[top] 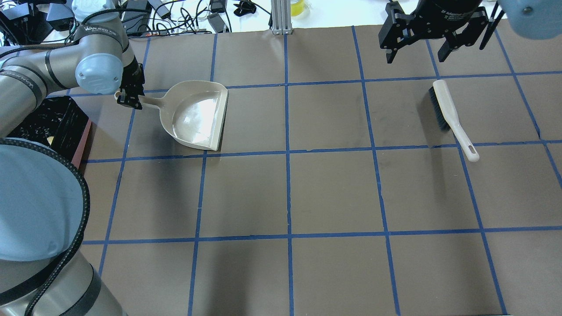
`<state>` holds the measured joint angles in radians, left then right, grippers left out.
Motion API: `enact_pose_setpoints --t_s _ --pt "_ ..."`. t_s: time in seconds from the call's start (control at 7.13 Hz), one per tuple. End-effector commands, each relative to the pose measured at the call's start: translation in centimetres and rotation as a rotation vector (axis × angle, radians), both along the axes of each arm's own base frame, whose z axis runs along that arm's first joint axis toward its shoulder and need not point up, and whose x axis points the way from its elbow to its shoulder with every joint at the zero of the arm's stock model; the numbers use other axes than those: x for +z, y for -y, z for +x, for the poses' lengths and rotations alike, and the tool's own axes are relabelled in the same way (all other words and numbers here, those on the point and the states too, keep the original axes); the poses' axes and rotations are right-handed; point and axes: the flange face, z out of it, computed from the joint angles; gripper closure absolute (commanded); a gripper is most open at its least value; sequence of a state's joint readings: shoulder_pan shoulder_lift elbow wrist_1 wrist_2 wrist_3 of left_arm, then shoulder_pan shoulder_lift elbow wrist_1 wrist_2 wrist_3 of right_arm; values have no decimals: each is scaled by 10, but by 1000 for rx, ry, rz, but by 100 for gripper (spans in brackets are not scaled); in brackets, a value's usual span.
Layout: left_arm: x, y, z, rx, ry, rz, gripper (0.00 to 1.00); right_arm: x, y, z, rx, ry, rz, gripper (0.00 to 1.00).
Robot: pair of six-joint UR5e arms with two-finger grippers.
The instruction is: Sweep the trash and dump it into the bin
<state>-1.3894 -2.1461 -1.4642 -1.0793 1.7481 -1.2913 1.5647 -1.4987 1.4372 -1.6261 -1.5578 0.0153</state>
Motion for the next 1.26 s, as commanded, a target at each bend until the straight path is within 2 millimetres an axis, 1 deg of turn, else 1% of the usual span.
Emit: enact_pose_setpoints --t_s 0.0,0.14,0.28,0.42,0.56,0.7,0.84,0.98,1.12 --pt "-2 1 -5 -5 -13 -1 81 -1 0 -1 -1 -4 3 0" --pt "-2 1 -7 -6 -35 -10 81 -2 0 -1 -1 -4 5 0" --pt "-2 2 -7 -10 -35 -11 77 -3 0 -4 -3 -9 6 0" --pt "-1 2 -7 -12 -31 -13 65 -3 0 -4 -1 -4 6 0" --pt "-2 1 -10 -22 -34 -11 64 -3 0 -4 0 -3 6 0" --pt "3 1 -10 -22 -32 -18 55 -3 0 -4 0 -3 6 0" --pt "7 0 -13 -27 -28 -22 51 -2 0 -3 0 0 5 0" --pt "10 0 -15 -34 -22 -28 40 -1 0 -2 1 0 3 0" --pt "12 0 -17 -39 -24 -34 39 -1 0 -3 0 2 2 0"
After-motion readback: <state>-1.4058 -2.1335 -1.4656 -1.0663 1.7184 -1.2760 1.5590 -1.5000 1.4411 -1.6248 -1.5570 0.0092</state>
